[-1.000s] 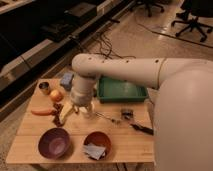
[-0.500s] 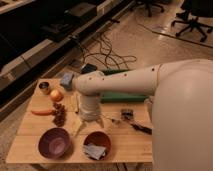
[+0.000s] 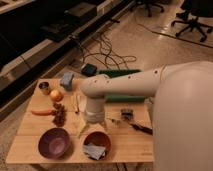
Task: Place towel in paper cup
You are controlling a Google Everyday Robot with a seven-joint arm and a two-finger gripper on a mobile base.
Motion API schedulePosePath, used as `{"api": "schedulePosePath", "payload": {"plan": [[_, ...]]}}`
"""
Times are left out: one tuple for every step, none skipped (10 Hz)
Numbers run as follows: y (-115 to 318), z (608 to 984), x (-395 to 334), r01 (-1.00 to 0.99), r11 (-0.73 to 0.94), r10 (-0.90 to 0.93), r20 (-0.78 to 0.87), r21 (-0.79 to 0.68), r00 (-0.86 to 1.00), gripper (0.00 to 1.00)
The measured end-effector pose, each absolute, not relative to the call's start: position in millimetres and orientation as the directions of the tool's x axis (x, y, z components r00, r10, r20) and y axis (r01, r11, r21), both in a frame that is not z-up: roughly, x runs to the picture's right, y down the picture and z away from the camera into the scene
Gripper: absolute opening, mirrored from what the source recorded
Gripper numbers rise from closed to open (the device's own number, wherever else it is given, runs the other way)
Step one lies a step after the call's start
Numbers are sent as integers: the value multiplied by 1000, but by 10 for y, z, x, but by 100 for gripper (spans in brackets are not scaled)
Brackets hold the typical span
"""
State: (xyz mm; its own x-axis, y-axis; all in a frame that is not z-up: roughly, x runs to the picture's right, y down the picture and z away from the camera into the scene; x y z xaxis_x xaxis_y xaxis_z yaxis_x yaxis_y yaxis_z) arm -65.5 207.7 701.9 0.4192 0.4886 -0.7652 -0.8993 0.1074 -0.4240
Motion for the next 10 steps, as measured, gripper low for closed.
{"api": "schedulePosePath", "payload": {"plan": [[2078, 7019, -659, -900, 110, 486, -767, -421, 419, 80], [2076, 7004, -696, -906, 131, 466, -782, -402, 415, 80], [2070, 6956, -829, -906, 174, 441, -792, -387, 423, 80], [2054, 6895, -949, -901, 200, 435, -789, -385, 434, 80], [2010, 6831, -1026, -900, 216, 438, -786, -379, 437, 80], [1983, 6794, -1048, -899, 217, 440, -784, -380, 437, 80], [2003, 6778, -1045, -899, 214, 440, -783, -383, 439, 80], [2061, 6759, -1051, -896, 213, 437, -782, -390, 445, 80], [2152, 6733, -1088, -892, 216, 431, -782, -396, 451, 80], [2247, 6719, -1115, -892, 219, 422, -786, -395, 452, 80]]}}
